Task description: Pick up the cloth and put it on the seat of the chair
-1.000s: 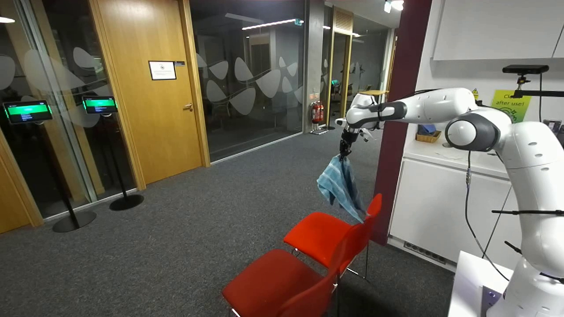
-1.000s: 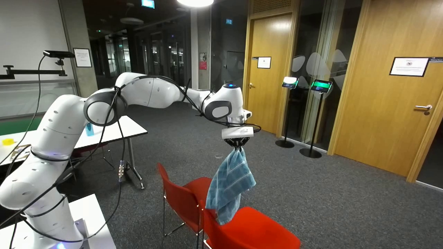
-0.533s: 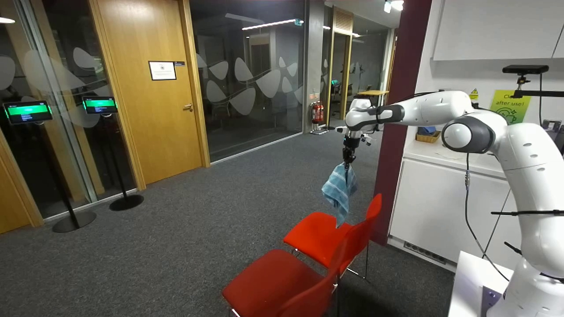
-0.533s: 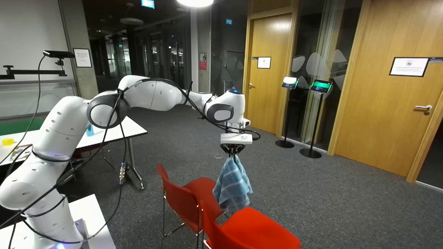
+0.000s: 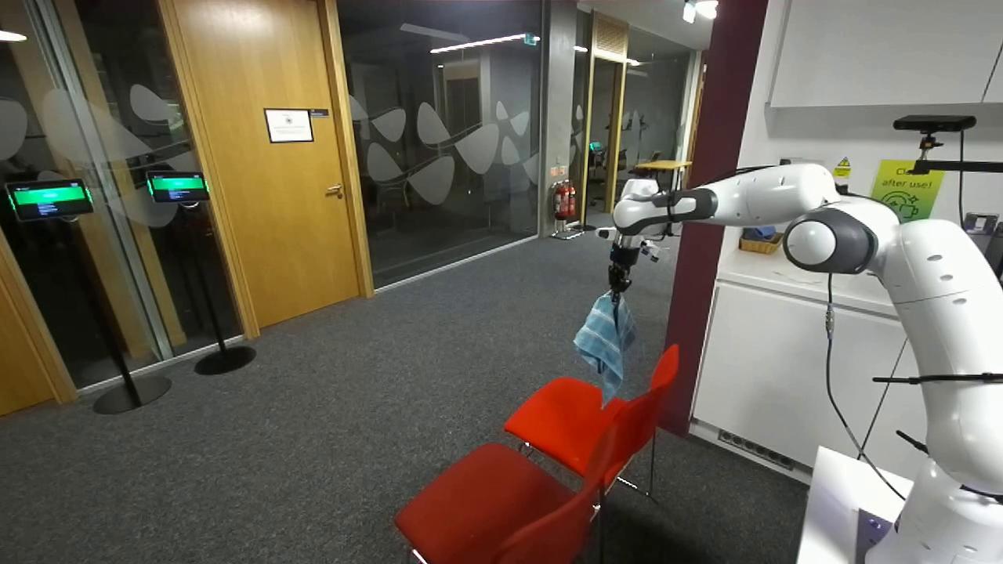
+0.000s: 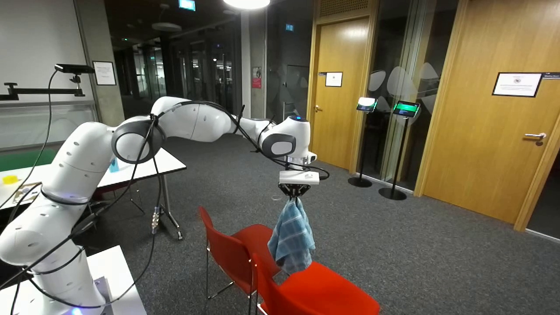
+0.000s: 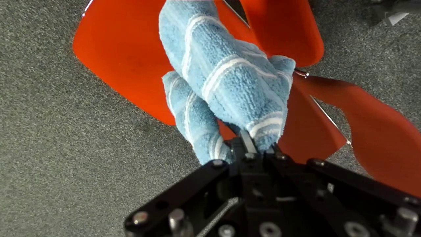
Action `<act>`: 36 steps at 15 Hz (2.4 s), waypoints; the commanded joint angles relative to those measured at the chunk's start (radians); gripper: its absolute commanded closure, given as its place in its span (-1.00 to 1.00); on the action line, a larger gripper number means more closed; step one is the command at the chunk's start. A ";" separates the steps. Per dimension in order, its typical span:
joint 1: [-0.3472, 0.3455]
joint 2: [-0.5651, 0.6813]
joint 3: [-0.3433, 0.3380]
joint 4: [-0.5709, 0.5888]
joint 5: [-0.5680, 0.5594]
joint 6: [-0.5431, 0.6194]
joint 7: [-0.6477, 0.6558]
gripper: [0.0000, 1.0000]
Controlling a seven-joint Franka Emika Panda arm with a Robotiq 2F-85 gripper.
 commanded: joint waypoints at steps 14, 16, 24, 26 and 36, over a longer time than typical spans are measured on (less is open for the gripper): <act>0.004 0.090 0.015 0.018 -0.037 0.420 -0.104 0.28; 0.005 0.090 0.014 0.016 -0.038 0.420 -0.100 -0.06; 0.004 0.049 0.019 -0.029 -0.023 0.454 -0.080 -1.00; 0.001 0.011 0.021 -0.061 -0.004 0.452 -0.049 -1.00; 0.001 -0.154 0.002 -0.197 0.077 0.186 0.075 -1.00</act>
